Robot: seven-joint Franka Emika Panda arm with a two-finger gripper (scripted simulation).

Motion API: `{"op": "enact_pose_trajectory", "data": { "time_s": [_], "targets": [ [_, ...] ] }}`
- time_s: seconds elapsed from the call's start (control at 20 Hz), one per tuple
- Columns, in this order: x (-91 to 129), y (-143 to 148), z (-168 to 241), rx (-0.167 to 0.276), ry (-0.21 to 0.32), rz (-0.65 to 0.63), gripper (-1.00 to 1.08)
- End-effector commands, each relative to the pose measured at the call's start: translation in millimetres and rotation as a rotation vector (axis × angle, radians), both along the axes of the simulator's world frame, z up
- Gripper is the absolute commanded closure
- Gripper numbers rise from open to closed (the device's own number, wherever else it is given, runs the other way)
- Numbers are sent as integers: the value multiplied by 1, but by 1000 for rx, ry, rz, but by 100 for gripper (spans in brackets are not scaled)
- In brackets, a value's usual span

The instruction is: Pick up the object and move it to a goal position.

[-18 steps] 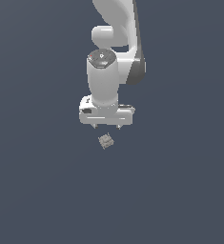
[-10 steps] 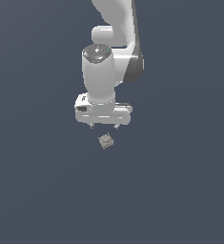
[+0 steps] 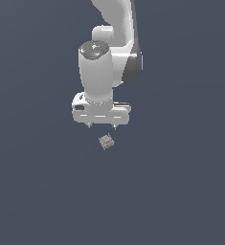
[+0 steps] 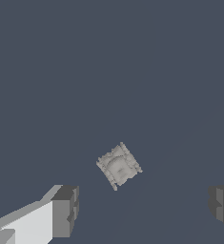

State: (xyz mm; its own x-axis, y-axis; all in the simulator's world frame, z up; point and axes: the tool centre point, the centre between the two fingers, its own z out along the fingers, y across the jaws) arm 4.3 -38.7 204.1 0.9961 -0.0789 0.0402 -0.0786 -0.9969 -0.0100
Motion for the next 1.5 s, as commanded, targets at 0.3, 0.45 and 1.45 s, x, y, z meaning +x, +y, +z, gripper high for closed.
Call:
{"op": "enact_pose_trajectory", "data": {
  "time_s": [0.3,0.45,1.45],
  "targets": [
    [-3,1,-21,-9,8,106,-92],
    [-6,1,-33,-13,12,170,-92],
    [-27,9,-110,-20,37,595,-92]
  ]
}}
